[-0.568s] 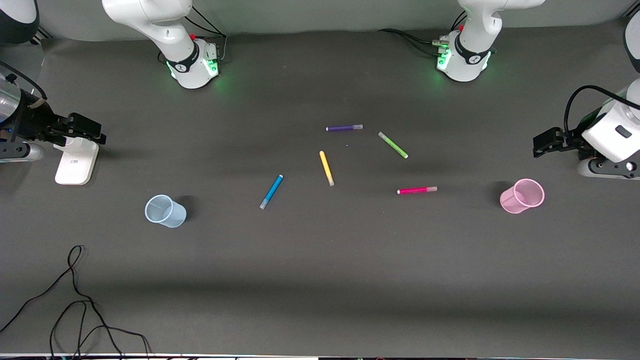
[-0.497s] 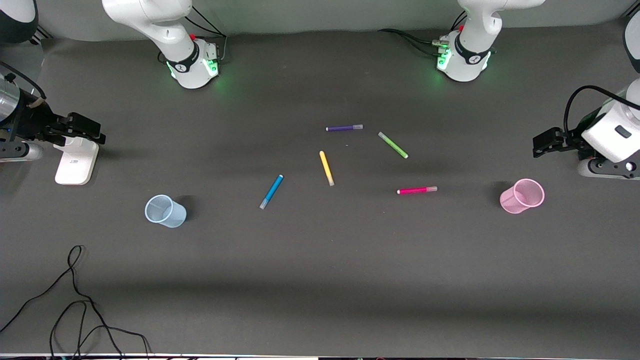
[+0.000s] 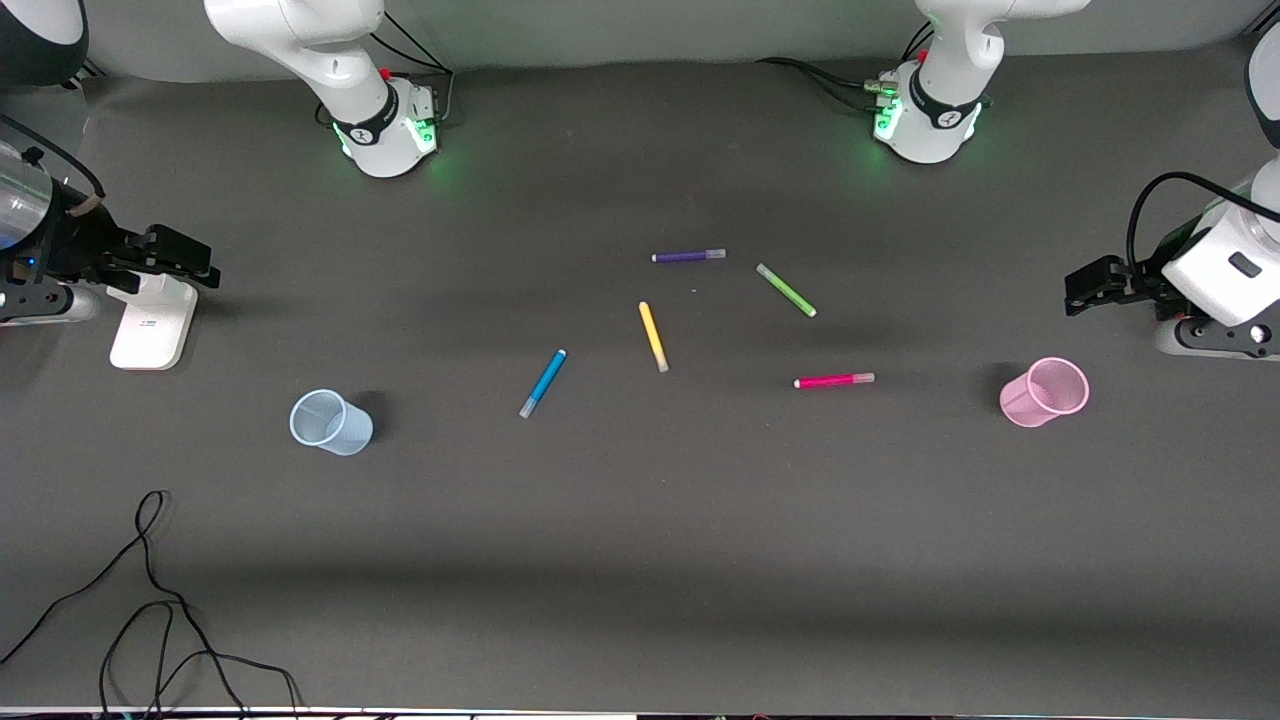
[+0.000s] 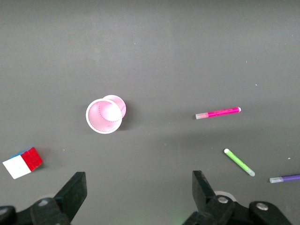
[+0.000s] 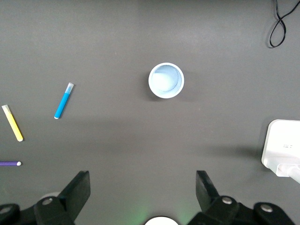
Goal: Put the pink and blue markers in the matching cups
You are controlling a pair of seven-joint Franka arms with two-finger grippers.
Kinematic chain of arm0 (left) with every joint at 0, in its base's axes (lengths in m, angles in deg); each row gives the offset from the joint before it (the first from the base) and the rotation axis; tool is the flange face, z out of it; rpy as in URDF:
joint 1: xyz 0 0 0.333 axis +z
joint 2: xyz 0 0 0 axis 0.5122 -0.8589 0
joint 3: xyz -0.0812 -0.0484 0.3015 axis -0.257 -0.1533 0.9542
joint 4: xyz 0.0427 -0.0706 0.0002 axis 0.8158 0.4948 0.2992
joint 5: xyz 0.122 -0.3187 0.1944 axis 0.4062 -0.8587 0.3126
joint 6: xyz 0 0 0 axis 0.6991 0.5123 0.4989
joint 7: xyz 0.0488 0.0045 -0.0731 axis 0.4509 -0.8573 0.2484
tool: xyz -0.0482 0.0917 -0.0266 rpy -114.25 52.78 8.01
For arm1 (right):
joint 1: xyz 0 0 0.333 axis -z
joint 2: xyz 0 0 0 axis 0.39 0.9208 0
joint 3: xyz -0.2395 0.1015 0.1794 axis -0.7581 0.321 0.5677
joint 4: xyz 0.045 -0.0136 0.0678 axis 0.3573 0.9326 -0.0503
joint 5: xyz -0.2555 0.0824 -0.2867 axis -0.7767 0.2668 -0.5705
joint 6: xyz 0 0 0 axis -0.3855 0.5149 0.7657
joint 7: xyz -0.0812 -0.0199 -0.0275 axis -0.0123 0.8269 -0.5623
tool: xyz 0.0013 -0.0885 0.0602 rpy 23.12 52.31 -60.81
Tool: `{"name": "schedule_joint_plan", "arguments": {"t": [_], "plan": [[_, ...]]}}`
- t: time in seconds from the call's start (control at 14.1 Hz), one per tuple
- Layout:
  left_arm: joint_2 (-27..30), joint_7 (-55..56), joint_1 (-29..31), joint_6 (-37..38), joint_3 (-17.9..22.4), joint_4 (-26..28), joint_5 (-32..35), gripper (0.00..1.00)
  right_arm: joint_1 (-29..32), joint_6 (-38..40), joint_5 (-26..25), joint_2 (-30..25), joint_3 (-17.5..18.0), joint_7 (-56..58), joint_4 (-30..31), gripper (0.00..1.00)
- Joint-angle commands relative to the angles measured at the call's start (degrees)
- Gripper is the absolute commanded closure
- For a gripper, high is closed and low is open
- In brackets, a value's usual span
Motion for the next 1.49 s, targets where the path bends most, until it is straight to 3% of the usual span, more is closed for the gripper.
{"name": "schedule_joint_plan", "arguments": {"t": [0.0, 0.36, 0.57, 0.71, 0.99, 1.21, 1.42], "plan": [[0.22, 10.82, -1.24, 1.06, -0.1, -0.49, -0.61, 0.0, 0.22, 2.17, 0.88, 0.99, 0.24, 0.26, -1.4, 0.0], [0.14, 37.36, -1.24, 1.95, -7.47, -1.37, -2.19, 0.0, 0.22, 3.58, 3.78, 2.48, 0.24, -3.86, -1.49, 0.0], [-1.97, 58.87, -1.42, 0.46, -14.05, -1.28, -2.1, 0.0, 0.14, 4.11, 3.78, 2.49, 0.24, -4.31, -1.23, 0.0], [-3.55, 73.9, -1.77, -2.79, -16.26, -1.02, -2.1, 0.0, -0.47, 4.73, 4.39, 3.45, 0.33, -7.54, -1.31, 0.0], [-6.63, 99.95, -3.61, -6.13, -16.63, -0.32, -1.23, 0.0, -6.09, 4.02, 5.19, 7.74, 0.33, -17.99, -3.06, 0.0], [-7.24, 106.92, -3.44, -10.7, -16.54, 3.36, -0.18, 0.0, -10.4, 4.02, 5.8, 13.8, 0.33, -27.93, -7.45, 0.0], [-7.42, 108.86, -3.35, -19.64, -16.54, 11.08, 0.89, 0.0, -13.65, 3.59, 8.09, 20.92, 0.33, -36.19, -12.64, 0.0]]}}
